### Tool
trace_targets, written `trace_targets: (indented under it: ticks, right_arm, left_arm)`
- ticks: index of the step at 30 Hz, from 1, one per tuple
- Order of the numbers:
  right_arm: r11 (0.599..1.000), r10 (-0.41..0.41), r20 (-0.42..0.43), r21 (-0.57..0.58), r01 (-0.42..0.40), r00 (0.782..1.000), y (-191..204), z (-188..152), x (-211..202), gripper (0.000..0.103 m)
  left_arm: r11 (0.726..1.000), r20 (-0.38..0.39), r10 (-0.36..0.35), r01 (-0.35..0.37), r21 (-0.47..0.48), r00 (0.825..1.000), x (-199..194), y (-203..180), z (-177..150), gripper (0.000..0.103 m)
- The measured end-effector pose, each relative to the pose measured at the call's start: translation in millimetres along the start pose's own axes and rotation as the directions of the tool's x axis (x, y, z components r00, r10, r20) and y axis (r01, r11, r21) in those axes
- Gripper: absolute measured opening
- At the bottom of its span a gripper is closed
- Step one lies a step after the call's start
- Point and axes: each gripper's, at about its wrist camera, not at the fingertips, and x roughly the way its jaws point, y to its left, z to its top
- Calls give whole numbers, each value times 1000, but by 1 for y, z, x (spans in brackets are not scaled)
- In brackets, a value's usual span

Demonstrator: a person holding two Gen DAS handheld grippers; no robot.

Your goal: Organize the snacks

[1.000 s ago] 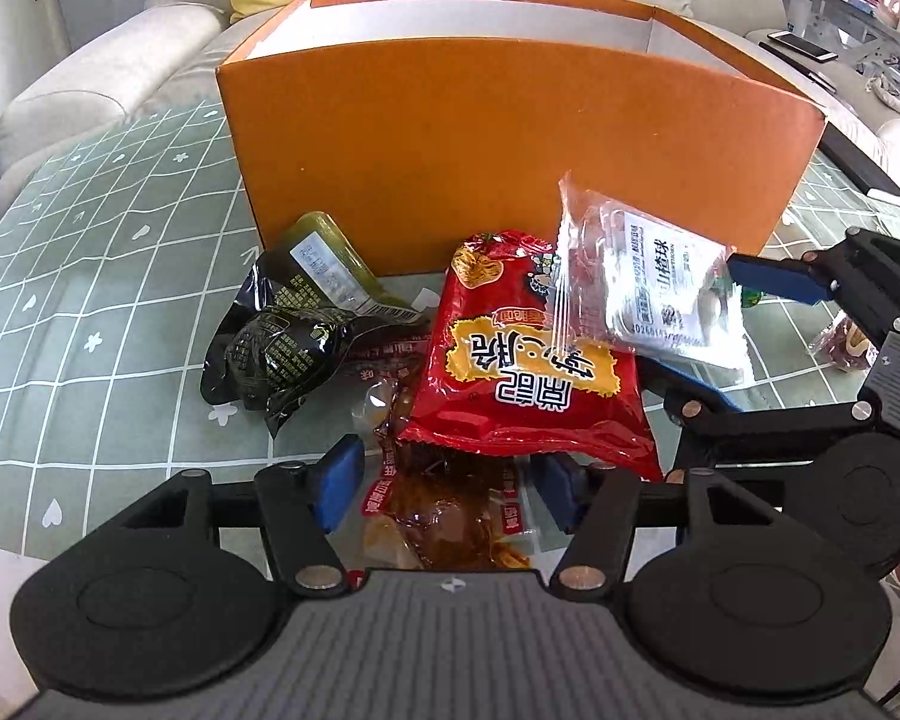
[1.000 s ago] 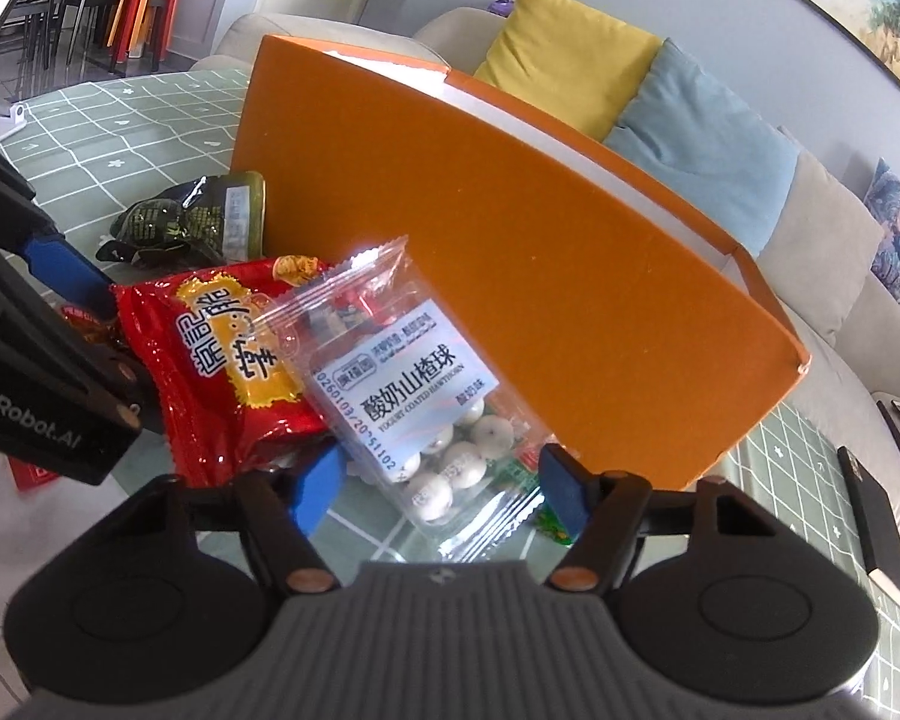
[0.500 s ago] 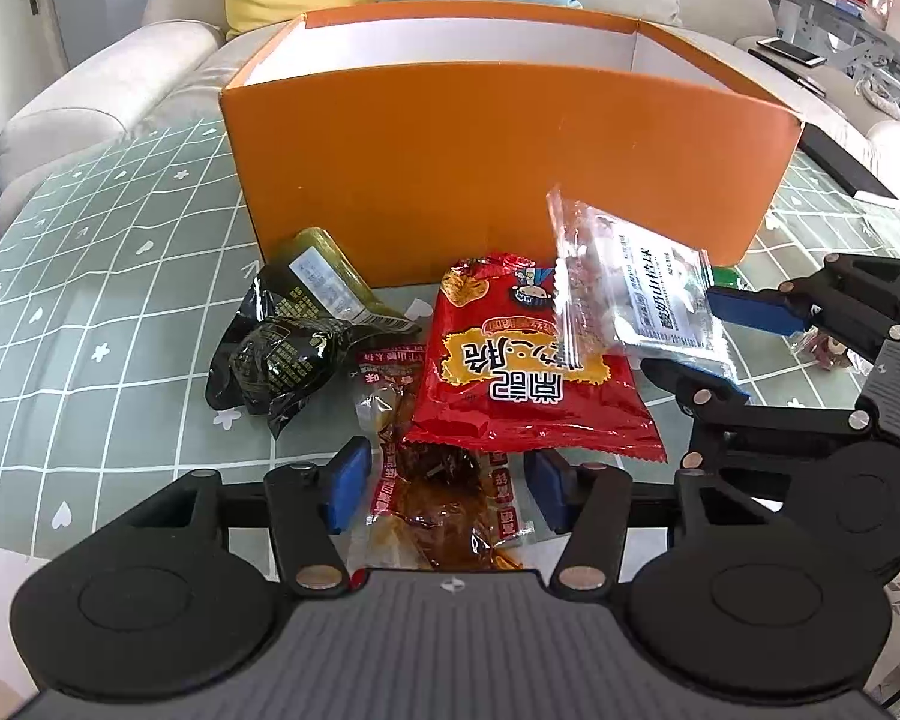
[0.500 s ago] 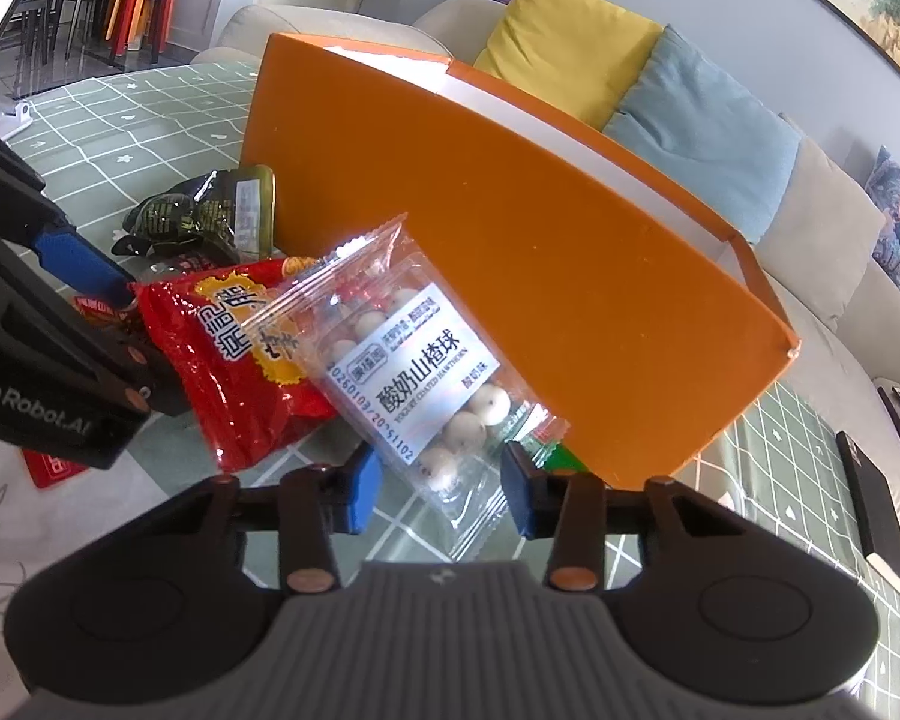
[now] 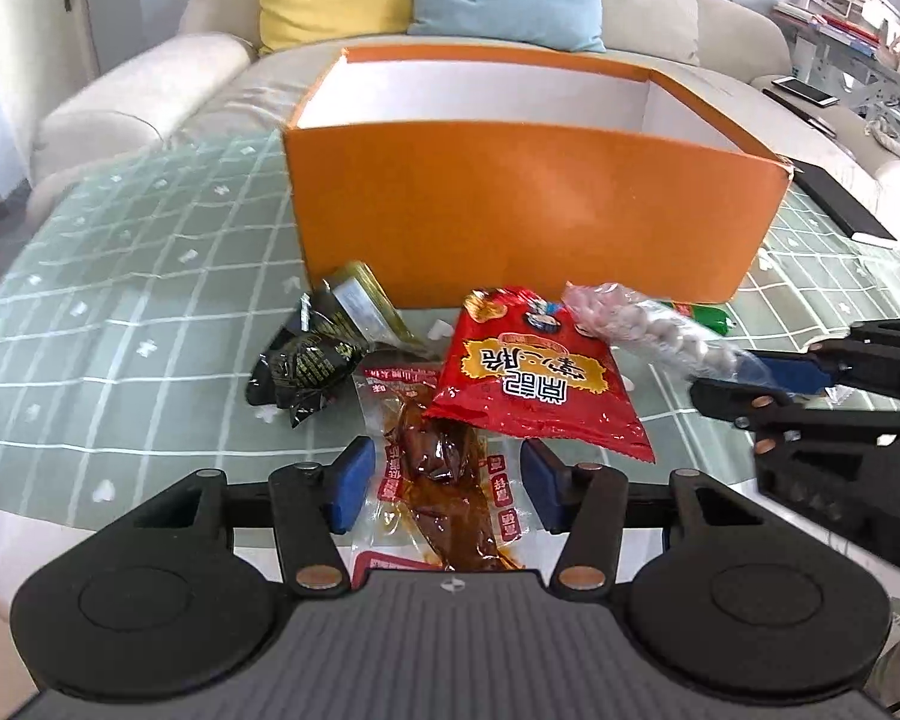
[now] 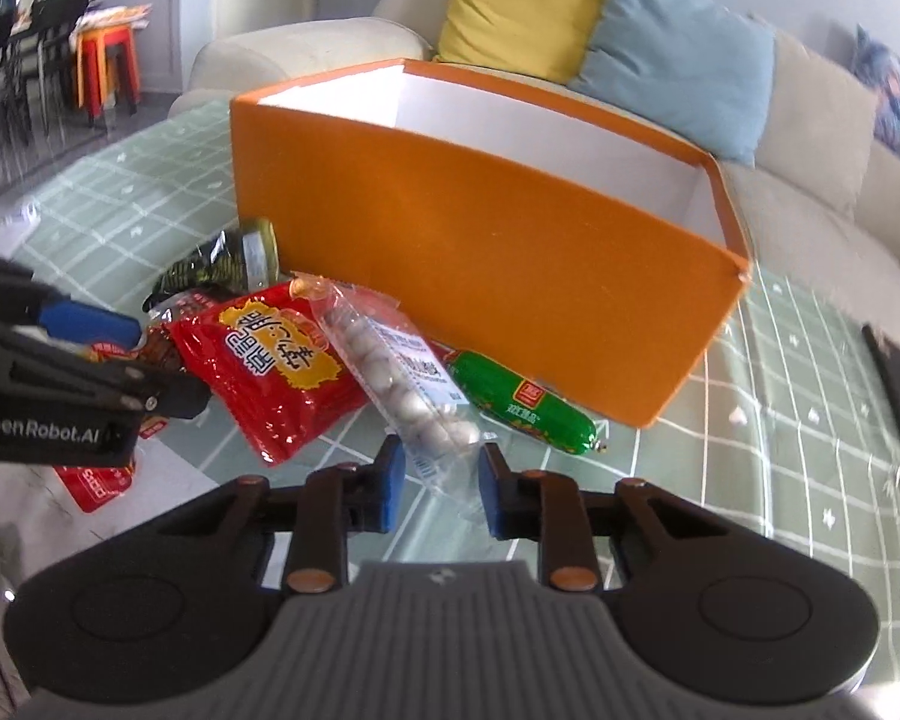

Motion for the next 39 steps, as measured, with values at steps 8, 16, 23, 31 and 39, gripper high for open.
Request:
trace_targets:
  ticks: [8,16,23,31,39]
  right_arm:
    - [996,29,1,81,-29,1000,-9,4,-16,13]
    - [961,161,-81,241,-138,984,-26,-1,-14,13]
    - [978,122,-50,176,-112,991,-22,0,-12,16]
    - [990,90,0,107,-89,996,-23,8,-4,20]
    - [995,85,52,42,-87,995,-19,21,11,37]
  left_arm:
    - [999,38,40,-40,-2,999,-16,1,4,0]
    - [983,-95,-107,91,-156,990,2,17,2,45]
    - [968,-191,-132,86,-235,973,23,14,-5,64]
    - [977,-190,-98,57,-207,977,33,3,-1,70]
    - [987,-197,-73,42,-156,978,39,-8,3,83]
